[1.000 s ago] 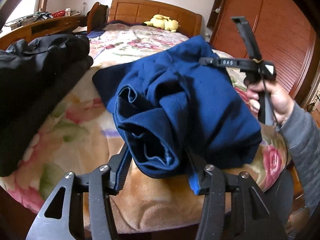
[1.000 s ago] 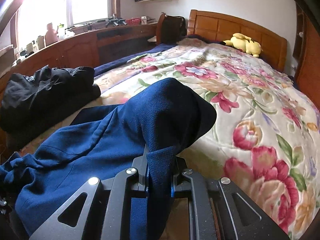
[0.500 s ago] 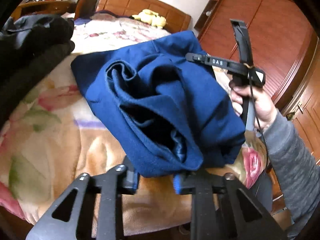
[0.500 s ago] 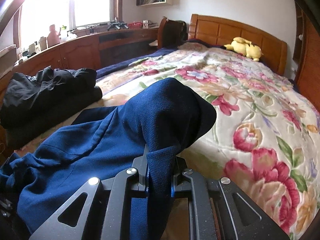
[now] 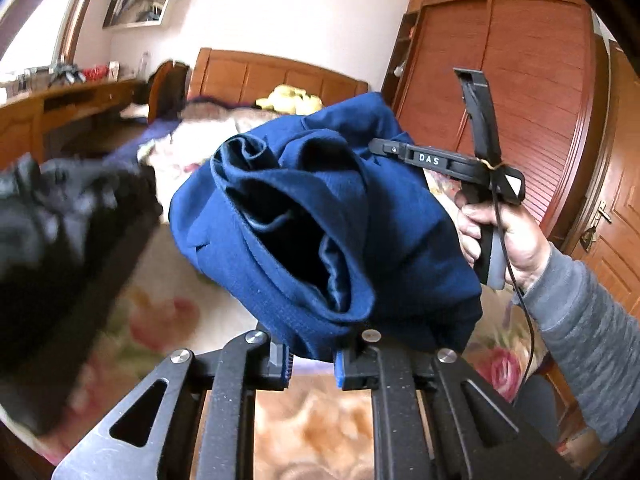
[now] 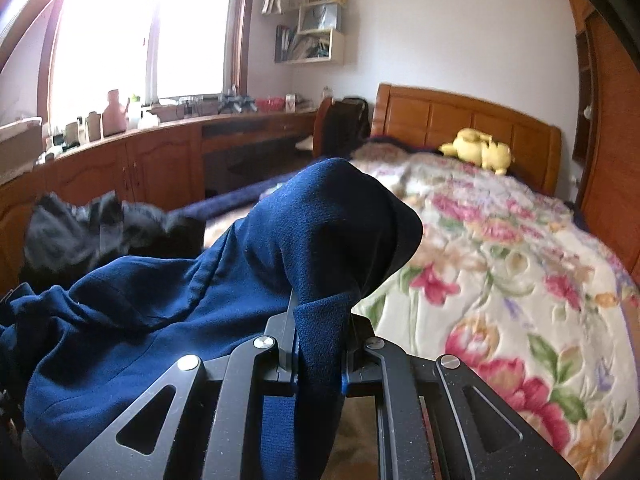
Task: Fold large clothes
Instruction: 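Lift the bundle with both grippers and carry it toward the black clothes pile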
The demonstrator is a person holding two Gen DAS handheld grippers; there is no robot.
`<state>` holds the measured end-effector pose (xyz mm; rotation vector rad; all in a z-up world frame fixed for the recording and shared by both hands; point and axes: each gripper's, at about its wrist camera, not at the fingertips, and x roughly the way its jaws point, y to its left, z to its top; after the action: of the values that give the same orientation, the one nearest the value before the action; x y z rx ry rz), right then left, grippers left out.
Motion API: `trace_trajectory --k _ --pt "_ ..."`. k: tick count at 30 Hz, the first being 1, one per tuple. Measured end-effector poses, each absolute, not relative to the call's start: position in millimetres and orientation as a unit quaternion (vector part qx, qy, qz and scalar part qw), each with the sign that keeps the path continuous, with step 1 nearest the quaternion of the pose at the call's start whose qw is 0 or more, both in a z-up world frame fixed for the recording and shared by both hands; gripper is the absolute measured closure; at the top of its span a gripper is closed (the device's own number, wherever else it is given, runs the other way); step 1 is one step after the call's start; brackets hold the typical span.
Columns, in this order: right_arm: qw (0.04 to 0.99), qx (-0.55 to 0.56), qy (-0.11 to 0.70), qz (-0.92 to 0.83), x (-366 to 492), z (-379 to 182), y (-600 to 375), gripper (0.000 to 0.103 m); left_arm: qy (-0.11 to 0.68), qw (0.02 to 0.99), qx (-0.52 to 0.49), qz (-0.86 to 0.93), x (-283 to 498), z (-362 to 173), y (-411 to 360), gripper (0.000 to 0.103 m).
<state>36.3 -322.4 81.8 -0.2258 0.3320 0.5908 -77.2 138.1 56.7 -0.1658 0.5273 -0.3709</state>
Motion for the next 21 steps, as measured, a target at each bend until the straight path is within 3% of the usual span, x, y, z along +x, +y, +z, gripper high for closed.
trace_trajectory --k 14,18,21 --pt "0.92 -0.114 0.081 0.365 1.8 191.2 -153.6 0.09 0.187 0.981 -0.018 -0.046 -84.0 163.8 303.1 0.088" --pt "0.909 -0.074 0.109 0.395 2.0 182.8 -87.4 0.09 0.215 0.976 0.002 0.046 -82.5 149.2 372.4 0.088" --pt "0.895 -0.074 0.174 0.404 13.6 135.5 -41.3 0.088 0.262 0.959 0.004 0.111 -72.1 114.1 415.4 0.086"
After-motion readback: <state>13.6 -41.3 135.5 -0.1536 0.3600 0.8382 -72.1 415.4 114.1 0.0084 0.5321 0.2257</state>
